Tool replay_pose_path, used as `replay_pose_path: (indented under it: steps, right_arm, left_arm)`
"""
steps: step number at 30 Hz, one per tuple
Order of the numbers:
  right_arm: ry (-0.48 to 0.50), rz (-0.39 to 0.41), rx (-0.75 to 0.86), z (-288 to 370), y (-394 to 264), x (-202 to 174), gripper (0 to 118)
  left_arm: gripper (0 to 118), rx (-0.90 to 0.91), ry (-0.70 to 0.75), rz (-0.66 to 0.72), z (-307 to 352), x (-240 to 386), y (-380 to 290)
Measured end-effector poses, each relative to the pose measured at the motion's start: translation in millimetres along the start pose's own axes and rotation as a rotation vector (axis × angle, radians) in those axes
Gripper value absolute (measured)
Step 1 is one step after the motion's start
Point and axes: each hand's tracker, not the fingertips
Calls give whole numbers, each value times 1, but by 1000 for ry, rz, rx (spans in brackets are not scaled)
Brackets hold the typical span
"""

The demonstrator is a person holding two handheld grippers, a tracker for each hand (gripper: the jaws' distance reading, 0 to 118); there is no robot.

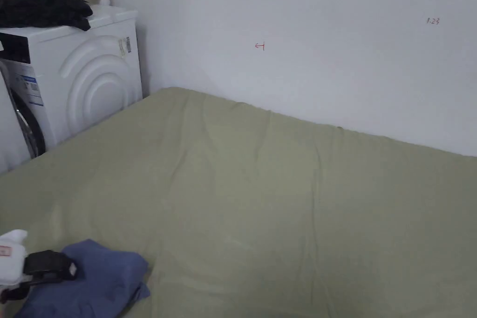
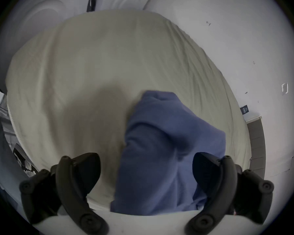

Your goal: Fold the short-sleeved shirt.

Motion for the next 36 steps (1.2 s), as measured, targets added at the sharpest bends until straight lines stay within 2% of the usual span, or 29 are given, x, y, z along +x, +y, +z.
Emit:
replay_pose_path:
  steps: [5,6,7,8,10,12,13,16,18,23,24,25,27,28,30,31,33,36]
  right_arm:
    - [-1,42,56,23,11,-6,0]
    - [-15,65,77,30,14,-7,0]
    - [-33,88,99,39,19,-8,0]
    - [-50,107,121,48,25,-9,0]
    - [-91,149,182,69,38,-12,0]
    - [-150,218,253,91,55,-21,0]
    - [-164,259,296,102,63,-26,0]
    - [-234,377,396,128,88,-39,0]
    - [-267,445,453,139,103,-48,0]
    - [-329,507,541,143,125,-57,0]
    - [-365,535,555,146,121,-61,0]
    - [-382,528,589,151,114,-65,0]
    - [-315,453,660,165,99,-67,0]
    - [-314,462,676,167,90,-66,0]
    - [-402,495,660,163,82,-67,0]
    - [-424,519,621,158,82,-59,0]
    - [-480,532,606,159,80,-56,0]
    - [-414,454,658,175,82,-56,0]
  left_arm:
    - [109,194,136,-115,90,20,-18]
    - [103,279,161,-132,104,25,-24]
    - [93,372,142,-178,122,40,-36]
    - [75,438,126,-231,136,64,-53]
    - [52,537,127,-342,155,107,-81]
    - [20,623,119,-480,164,164,-118]
    - [12,686,98,-542,167,193,-139]
    - [7,801,25,-653,173,290,-202]
    - [3,857,-84,-686,166,324,-221]
    - [3,949,-116,-768,159,411,-263]
    - [3,958,-113,-791,161,419,-274]
    - [3,953,-89,-814,165,426,-288]
    - [3,1005,-22,-796,180,435,-323]
    - [3,1007,-92,-713,187,431,-335]
    - [3,987,-227,-647,195,426,-338]
    - [3,982,-227,-669,198,427,-340]
    - [3,1028,-125,-749,199,432,-347]
    - [3,1004,-167,-724,197,432,-335]
